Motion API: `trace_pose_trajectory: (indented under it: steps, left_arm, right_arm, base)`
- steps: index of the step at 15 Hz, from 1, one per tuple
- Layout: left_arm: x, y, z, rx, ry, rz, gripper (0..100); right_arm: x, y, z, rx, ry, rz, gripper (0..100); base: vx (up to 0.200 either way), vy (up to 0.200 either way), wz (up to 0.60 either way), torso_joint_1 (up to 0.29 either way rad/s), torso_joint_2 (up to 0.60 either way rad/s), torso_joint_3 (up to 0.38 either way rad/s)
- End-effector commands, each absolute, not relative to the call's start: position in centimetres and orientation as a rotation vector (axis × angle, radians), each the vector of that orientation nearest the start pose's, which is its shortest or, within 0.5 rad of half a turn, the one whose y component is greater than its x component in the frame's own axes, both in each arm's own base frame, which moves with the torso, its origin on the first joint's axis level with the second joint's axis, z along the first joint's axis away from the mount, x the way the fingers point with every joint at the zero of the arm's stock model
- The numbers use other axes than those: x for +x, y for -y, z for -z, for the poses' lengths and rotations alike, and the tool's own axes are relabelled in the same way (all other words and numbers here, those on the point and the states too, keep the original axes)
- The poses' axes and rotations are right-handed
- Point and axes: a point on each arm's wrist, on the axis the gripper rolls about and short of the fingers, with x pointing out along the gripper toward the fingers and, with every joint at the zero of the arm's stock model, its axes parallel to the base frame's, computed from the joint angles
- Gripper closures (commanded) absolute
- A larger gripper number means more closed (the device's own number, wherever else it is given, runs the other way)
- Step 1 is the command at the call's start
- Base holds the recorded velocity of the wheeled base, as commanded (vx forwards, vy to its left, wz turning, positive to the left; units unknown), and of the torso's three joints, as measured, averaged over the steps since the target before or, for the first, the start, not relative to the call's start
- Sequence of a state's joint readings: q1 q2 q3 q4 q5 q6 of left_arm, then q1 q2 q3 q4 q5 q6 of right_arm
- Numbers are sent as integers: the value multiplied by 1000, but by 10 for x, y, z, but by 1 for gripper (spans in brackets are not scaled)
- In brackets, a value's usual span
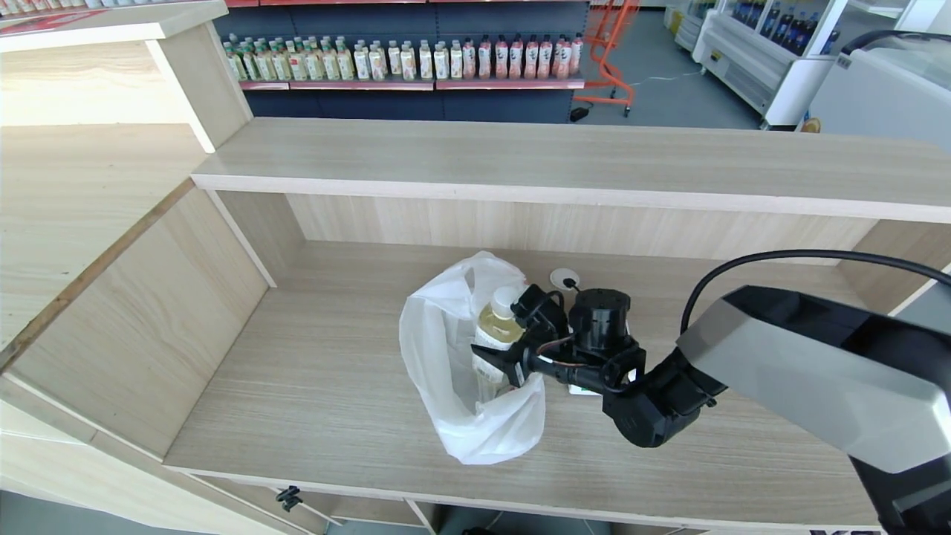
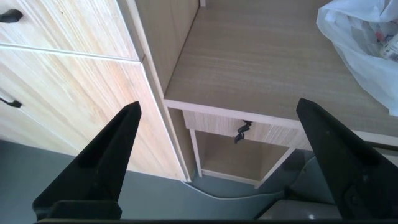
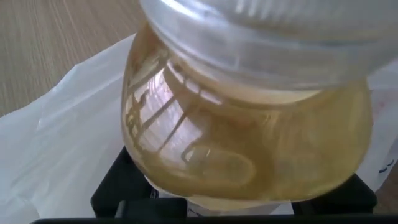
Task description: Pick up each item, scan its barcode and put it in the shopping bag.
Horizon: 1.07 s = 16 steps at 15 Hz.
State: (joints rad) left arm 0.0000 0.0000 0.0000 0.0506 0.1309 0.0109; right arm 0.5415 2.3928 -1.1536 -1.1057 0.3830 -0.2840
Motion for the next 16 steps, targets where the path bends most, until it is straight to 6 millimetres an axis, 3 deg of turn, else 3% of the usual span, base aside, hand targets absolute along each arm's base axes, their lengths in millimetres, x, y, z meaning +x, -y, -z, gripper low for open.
trace_pose_trajectory:
  steps: [1,2,3,5,10,12,15,16]
  left_arm:
    - [-23,-3,-70,14,-53,-132,0]
    - [-23,-3,-70,14,-51,-132,0]
    - [-23,-3,-70,14,-51,-132,0]
    - [-23,-3,-70,14,-51,-132,0]
    - [-23,-3,-70,14,-51,-132,0]
    - [-23,-3,-70,14,-51,-132,0]
    - [-23,-3,-70,14,-51,-130,0]
    - [-23,-3,-70,14,-51,-130,0]
  right_arm:
    - [382,-239,-42,-280,-16,-936,100]
    - [383,-239,-44,-278,-7,-936,100]
    - [383,-239,-47,-270,-3,-935,0]
    - [376,-236,-62,-186,-32,-934,0]
    - [331,-203,-144,188,-171,-899,0]
    - [297,-172,-159,199,-211,-868,0]
    - [224,-121,-187,243,-296,-814,0]
    - [209,-104,-192,219,-321,-768,0]
  base:
    - [0,0,0,0,0,0]
    - [0,0,0,0,0,0]
    - [0,0,0,0,0,0]
    - [0,0,0,0,0,0]
    - [0,0,0,0,0,0]
    - [0,0,0,0,0,0]
    - [0,0,0,0,0,0]
    - [0,0,0,0,0,0]
